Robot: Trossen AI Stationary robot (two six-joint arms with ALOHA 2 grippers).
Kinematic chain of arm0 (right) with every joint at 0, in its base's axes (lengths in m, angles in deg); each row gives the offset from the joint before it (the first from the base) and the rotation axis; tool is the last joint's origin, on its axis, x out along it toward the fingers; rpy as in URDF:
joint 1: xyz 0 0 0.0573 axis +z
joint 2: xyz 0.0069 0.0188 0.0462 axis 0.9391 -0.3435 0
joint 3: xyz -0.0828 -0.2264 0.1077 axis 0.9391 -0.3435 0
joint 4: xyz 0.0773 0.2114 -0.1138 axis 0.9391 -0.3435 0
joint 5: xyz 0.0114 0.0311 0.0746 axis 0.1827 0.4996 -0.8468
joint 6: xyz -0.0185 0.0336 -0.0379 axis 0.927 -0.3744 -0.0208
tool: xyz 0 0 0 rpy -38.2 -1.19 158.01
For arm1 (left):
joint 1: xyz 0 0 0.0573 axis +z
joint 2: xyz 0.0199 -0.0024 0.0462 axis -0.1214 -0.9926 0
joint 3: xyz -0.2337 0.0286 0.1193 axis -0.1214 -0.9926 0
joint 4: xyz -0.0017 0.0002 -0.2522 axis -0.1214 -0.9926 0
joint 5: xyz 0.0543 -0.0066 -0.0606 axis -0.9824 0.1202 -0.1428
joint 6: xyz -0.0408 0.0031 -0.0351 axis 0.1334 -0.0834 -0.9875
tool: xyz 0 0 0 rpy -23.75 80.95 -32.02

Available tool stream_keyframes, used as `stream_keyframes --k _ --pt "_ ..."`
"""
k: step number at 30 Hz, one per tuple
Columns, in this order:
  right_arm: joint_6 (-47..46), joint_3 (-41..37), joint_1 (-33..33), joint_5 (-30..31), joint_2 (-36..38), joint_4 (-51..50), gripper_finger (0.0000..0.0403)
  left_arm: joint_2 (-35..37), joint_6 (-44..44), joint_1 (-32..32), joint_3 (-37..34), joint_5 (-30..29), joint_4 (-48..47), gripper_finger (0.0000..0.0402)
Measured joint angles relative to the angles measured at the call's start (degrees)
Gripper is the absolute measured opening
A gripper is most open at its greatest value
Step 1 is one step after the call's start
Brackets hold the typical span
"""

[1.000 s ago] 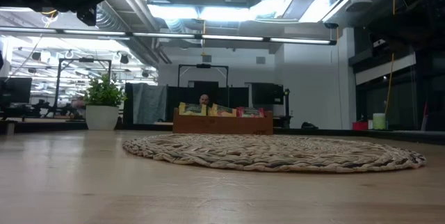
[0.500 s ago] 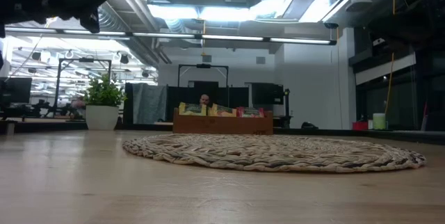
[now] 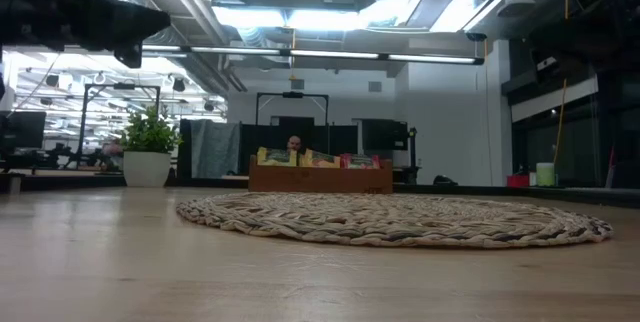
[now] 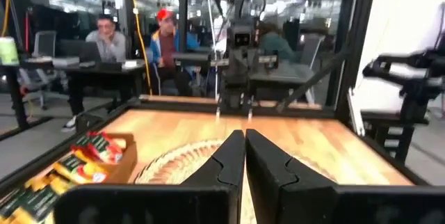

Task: Pick & Place Tea
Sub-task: Return to Home Position

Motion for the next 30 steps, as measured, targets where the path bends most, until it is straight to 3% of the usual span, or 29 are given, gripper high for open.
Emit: stream_keyframes --k 4,15,30 --pt "0.02 0.00 0.00 0.02 0.02 0.32 0.0023 -0.03 -0.76 0.00 -1.42 0.10 2.81 0.0012" --pt "2.00 0.00 -0.01 0.14 0.02 -0.51 0.0023 0.08 0.19 0.00 -1.42 0.57 -1.64 0.0009" --pt "1.61 0.00 0.00 1.71 0.04 -7.93 0.0023 0.08 0.22 0.00 -1.42 0.63 -1.72 0.0009"
